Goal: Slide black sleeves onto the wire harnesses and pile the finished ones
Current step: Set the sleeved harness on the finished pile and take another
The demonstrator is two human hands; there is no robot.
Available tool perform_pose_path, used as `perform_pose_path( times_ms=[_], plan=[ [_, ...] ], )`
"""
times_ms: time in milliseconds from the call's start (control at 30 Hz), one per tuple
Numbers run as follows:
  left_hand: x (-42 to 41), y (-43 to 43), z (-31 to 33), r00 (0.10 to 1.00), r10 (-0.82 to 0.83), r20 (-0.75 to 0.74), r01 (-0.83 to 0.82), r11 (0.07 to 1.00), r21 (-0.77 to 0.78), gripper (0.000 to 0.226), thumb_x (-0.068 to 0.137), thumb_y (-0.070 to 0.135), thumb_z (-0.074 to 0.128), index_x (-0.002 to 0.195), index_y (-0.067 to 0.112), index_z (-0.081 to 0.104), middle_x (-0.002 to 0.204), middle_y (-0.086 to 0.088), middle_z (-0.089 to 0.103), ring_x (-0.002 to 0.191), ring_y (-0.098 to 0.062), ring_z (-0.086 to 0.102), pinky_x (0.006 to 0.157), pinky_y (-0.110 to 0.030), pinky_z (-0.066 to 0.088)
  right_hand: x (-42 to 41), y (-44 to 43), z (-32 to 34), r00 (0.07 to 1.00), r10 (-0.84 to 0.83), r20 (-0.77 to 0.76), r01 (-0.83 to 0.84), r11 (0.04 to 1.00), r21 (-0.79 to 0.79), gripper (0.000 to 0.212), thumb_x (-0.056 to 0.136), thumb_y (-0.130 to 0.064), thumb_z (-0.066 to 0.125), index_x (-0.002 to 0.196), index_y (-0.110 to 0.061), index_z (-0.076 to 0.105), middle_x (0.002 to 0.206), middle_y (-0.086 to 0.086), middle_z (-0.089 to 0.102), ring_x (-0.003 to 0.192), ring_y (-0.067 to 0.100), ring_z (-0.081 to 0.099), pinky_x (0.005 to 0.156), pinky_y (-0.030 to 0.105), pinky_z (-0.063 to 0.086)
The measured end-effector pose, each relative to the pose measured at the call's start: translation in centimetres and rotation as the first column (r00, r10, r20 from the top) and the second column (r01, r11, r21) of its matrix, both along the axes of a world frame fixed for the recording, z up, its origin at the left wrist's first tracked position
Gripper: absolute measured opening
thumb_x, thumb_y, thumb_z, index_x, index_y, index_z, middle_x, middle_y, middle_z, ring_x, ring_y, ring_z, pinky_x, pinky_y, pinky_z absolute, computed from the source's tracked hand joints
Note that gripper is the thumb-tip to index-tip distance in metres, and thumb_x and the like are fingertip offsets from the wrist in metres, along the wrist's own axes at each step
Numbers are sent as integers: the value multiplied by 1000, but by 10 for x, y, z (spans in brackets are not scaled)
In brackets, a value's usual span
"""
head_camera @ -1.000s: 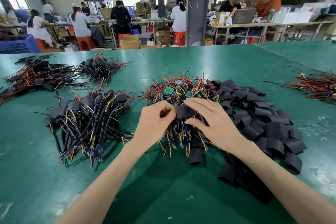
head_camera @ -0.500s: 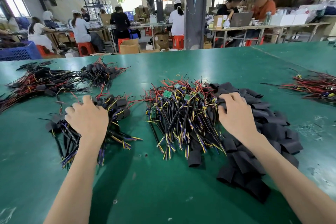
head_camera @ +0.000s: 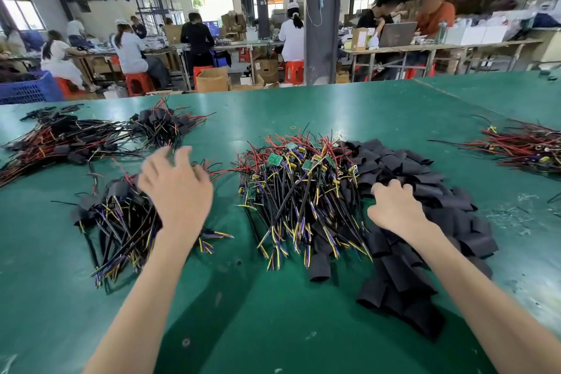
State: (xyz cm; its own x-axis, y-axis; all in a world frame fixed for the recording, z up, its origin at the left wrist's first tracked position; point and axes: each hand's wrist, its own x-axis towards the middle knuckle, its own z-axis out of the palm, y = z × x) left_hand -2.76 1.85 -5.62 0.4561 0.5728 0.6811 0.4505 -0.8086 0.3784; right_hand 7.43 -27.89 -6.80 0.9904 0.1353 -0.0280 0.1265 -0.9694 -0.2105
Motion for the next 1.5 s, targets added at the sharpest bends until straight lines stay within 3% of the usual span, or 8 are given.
perform_pose_path(
  times_ms=[167, 400, 700, 833, 900, 1067, 1333, 1500],
  plan=[
    [51, -48, -5, 892, -441, -101, 392, 865, -312, 34, 93, 19, 50, 127, 13, 55, 113, -16, 63, 110, -34, 53, 97, -40, 39, 1, -1, -3, 998, 40, 53, -42, 999, 34, 37, 85, -4, 45, 121, -6, 50, 120, 17, 40, 116, 35, 32, 82, 37, 37],
    [104, -66, 2, 897, -409, -170, 257, 793, -553, 40, 93, 45, 48, 118, 17, 63, 119, -10, 63, 116, -32, 52, 100, -42, 41, 1, 2, -8, 990, 101, 96, -104, 994, 26, 33, 87, -5, 46, 119, -5, 50, 120, 18, 37, 112, 35, 35, 92, 40, 40],
    [99, -78, 16, 755, -476, 451, 653, 490, -577, 28, 78, 7, 73, 95, 17, 53, 87, -4, 64, 78, -18, 58, 68, -15, 44, 3, 2, -6, 953, 57, 298, -128, 966, 224, 25, 83, 3, 57, 108, 3, 53, 116, 16, 37, 85, 37, 53, 73, 36, 38],
    [97, -87, 34, 570, -260, 779, 814, 52, -578, 47, 81, -11, 64, 111, 13, 36, 92, -12, 57, 75, -25, 60, 83, -39, 53, 6, 1, -7, 920, 50, 389, -161, 952, 259, 12, 90, -2, 57, 98, 5, 63, 114, 15, 48, 86, 33, 56, 77, 35, 41],
    [98, -90, 44, 508, -95, 856, 834, -193, -517, 49, 83, -16, 58, 115, 7, 30, 98, -18, 59, 70, -21, 60, 73, -34, 57, 6, 2, -5, 897, 52, 438, -168, 958, 231, 16, 92, -7, 55, 101, -2, 67, 109, 13, 57, 91, 32, 57, 73, 34, 40],
    [95, -93, 54, 506, -38, 862, 730, -514, -451, 33, 91, -15, 46, 123, -11, 43, 102, -20, 61, 74, -23, 59, 62, -29, 57, 3, 4, -2, 855, 27, 518, -167, 960, 226, 21, 98, -19, 47, 107, -9, 63, 96, 15, 63, 90, 37, 56, 66, 38, 36],
    [81, -98, 93, 350, 48, 936, 769, -586, -257, 28, 92, -16, 29, 95, -5, 55, 87, -12, 51, 73, -15, 50, 59, -21, 51, 7, 6, -4, 847, 68, 527, -259, 919, 297, 23, 98, -8, 43, 97, -1, 64, 88, 19, 57, 85, 38, 53, 71, 40, 38],
    [65, -94, 122, 437, -332, 836, 875, -58, -481, 11, 91, 2, 50, 94, 2, 60, 73, -1, 54, 52, -3, 40, 45, -13, 30, 8, 8, -7, 864, 102, 493, -286, 905, 314, 24, 95, -2, 47, 113, 9, 60, 111, 25, 58, 103, 41, 50, 92, 42, 34]
  ],
)
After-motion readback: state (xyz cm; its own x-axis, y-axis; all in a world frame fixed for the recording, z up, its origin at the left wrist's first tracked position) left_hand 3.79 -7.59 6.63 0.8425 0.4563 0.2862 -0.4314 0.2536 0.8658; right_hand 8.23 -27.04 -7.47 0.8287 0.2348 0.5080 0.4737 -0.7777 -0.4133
